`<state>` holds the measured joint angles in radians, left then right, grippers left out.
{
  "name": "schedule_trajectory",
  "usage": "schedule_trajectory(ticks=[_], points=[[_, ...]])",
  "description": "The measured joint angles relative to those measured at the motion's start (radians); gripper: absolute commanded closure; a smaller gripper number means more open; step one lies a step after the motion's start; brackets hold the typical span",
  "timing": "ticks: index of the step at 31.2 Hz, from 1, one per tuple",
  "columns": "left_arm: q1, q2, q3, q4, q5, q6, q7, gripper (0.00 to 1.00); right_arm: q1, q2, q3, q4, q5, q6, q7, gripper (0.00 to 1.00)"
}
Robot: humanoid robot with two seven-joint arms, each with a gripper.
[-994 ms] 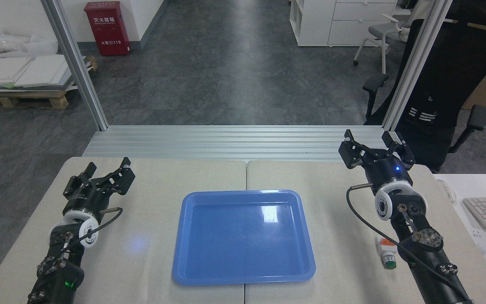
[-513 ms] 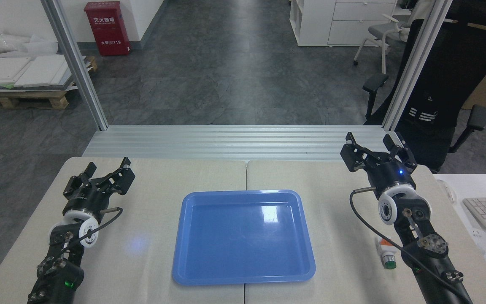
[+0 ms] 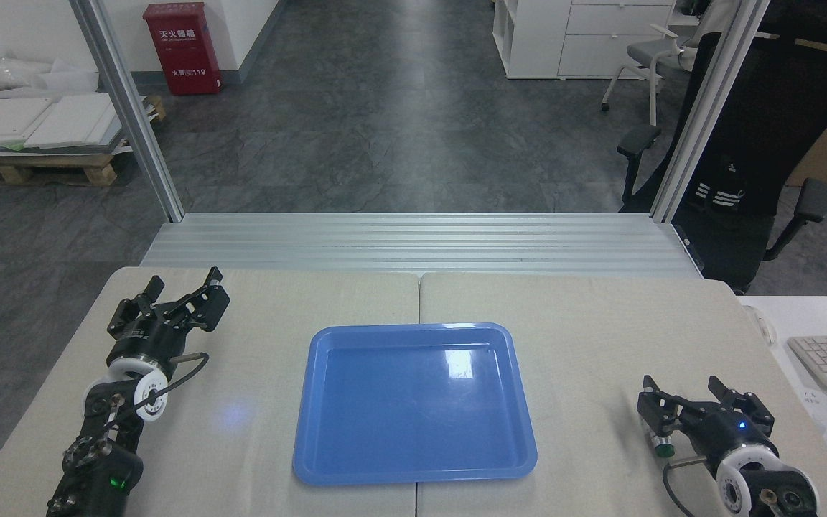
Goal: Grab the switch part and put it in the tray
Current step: 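Close the right gripper on the switch part and lift it, then carry the switch part over the blue tray and release it inside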
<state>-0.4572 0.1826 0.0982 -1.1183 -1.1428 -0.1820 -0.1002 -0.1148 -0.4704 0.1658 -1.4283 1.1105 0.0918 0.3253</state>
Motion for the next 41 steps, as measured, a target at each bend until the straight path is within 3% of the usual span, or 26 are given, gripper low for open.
schedule_trajectory(ticks=[12,19,22,26,33,36,41], points=[[0.000,0.000,0.000,0.000,0.000,0.000,0.000,0.00,0.053,0.063,0.000,0.023,0.008,0.002,0.000,0.07],[0.000,0.000,0.000,0.000,0.000,0.000,-0.001,0.00,0.061,0.097,0.003,0.031,0.011,0.002,0.000,0.46],[0.000,0.000,0.000,0.000,0.000,0.000,-0.001,0.00,0.071,0.100,0.003,0.030,0.026,0.009,0.000,0.74],[0.000,0.000,0.000,0.000,0.000,0.000,-0.001,0.00,0.078,0.100,0.001,0.026,0.048,0.016,0.001,0.89],[0.000,0.000,0.000,0.000,0.000,0.000,-0.001,0.00,0.068,0.102,-0.014,0.009,0.055,0.036,-0.009,0.93],[0.000,0.000,0.000,0.000,0.000,0.000,-0.001,0.00,0.013,0.121,-0.022,-0.029,0.054,0.049,-0.017,0.93],[0.000,0.000,0.000,0.000,0.000,0.000,-0.001,0.00,-0.142,0.210,0.044,-0.075,0.083,0.068,0.015,0.92]])
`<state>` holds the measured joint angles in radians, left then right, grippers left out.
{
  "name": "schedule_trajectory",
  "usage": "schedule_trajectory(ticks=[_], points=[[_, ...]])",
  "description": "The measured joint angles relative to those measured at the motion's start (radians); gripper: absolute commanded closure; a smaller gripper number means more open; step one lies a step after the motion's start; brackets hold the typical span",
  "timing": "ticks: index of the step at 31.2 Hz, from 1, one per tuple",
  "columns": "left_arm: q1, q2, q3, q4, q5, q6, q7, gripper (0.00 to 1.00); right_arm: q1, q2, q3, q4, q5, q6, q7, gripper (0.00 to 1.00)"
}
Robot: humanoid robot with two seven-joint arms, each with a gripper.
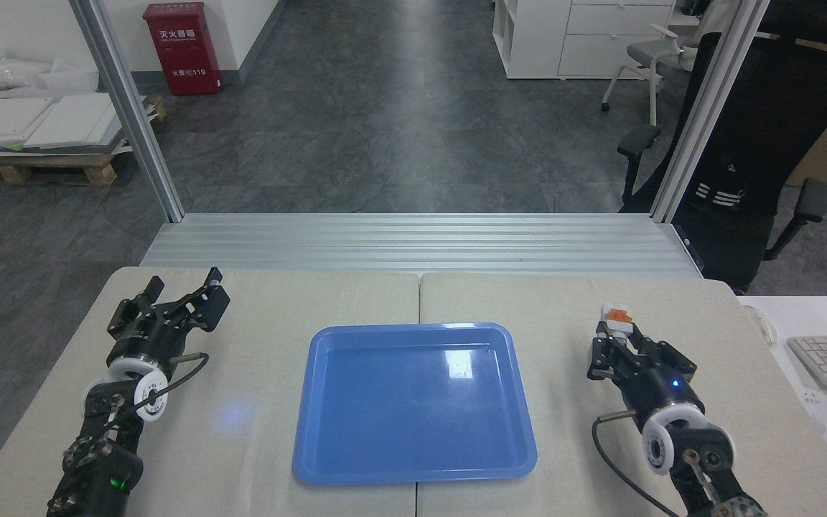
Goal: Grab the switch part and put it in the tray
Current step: 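Carry the switch part over the blue tray and release it inside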
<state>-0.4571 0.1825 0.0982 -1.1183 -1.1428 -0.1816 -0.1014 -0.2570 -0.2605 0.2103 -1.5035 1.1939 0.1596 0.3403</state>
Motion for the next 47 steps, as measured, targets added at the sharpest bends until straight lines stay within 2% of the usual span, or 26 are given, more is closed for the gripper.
schedule_trajectory(ticks=[5,10,15,25,26,27,28,31,32,38,42,47], points=[[0.000,0.000,0.000,0.000,0.000,0.000,0.000,0.00,-0.130,0.076,0.204,0.013,0.041,0.083,0.080,0.90],[0.000,0.000,0.000,0.000,0.000,0.001,0.000,0.00,-0.159,0.133,0.351,0.064,0.054,0.122,0.116,0.87],[0.000,0.000,0.000,0.000,0.000,0.001,0.000,0.00,-0.125,0.163,0.393,0.098,0.071,0.121,0.131,0.86],[0.000,0.000,0.000,0.000,0.000,0.000,0.000,0.00,-0.082,0.174,0.432,0.129,0.092,0.105,0.148,0.78],[0.000,0.000,0.000,0.000,0.000,0.000,0.000,0.00,-0.079,0.177,0.436,0.130,0.092,0.105,0.148,0.76],[0.000,0.000,0.000,0.000,0.000,0.000,0.000,0.00,-0.078,0.180,0.439,0.131,0.093,0.104,0.148,0.68],[0.000,0.000,0.000,0.000,0.000,0.000,0.000,0.00,-0.076,0.183,0.442,0.131,0.094,0.104,0.148,0.56],[0.000,0.000,0.000,0.000,0.000,0.000,0.000,0.00,-0.072,0.194,0.446,0.138,0.095,0.106,0.150,0.07],[0.000,0.000,0.000,0.000,0.000,-0.001,0.001,0.00,-0.071,0.199,0.446,0.141,0.095,0.107,0.150,0.02],[0.000,0.000,0.000,0.000,0.000,-0.001,0.001,0.00,-0.080,0.217,0.408,0.149,0.080,0.107,0.149,0.01],[0.000,0.000,0.000,0.000,0.000,-0.001,0.002,0.00,-0.130,0.230,0.313,0.149,0.069,0.096,0.122,0.01],[0.000,0.000,0.000,0.000,0.000,-0.001,0.002,0.00,-0.209,0.211,0.156,0.150,0.022,-0.015,-0.004,0.01]])
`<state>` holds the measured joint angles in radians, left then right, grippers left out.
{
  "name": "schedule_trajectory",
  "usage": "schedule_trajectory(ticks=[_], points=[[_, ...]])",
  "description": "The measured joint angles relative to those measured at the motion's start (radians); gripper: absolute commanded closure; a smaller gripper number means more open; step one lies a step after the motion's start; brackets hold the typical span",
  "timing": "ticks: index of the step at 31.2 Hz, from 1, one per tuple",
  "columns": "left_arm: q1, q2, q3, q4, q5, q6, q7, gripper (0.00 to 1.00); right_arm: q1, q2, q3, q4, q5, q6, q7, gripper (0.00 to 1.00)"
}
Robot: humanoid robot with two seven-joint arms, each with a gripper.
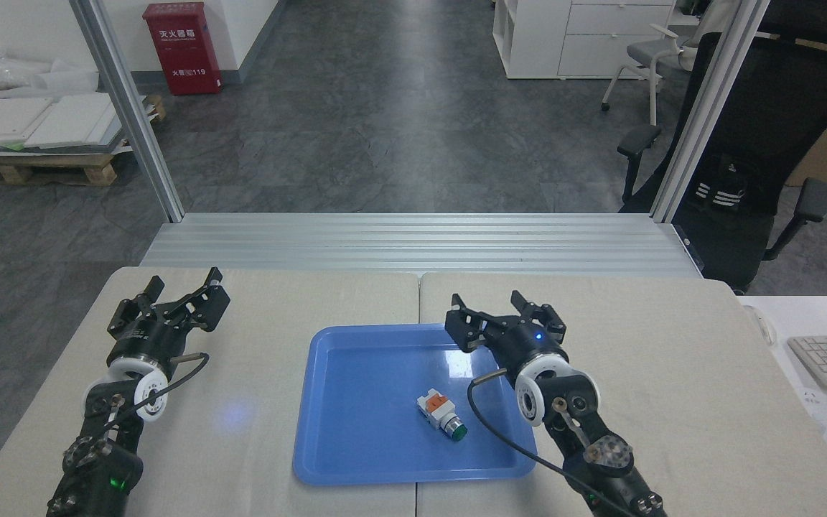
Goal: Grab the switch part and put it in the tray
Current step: 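Carry the switch part over the blue tray and release it inside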
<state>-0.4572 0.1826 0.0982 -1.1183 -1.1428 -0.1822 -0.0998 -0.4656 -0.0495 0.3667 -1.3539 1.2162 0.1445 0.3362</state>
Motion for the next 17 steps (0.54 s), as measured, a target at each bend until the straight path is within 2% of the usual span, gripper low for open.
schedule_trajectory(ticks=[4,9,12,17], points=[[0.000,0.000,0.000,0.000,0.000,0.000,0.000,0.00,-0.012,-0.098,-0.136,0.010,-0.028,-0.151,-0.120,0.01],[0.000,0.000,0.000,0.000,0.000,-0.001,-0.001,0.00,0.050,-0.212,-0.243,0.024,-0.039,-0.240,-0.213,0.01],[0.000,0.000,0.000,0.000,0.000,-0.001,-0.001,0.00,0.093,-0.242,-0.283,0.028,-0.043,-0.253,-0.232,0.01],[0.000,0.000,0.000,0.000,0.000,-0.001,-0.001,0.00,0.122,-0.258,-0.308,0.028,-0.047,-0.260,-0.245,0.01]])
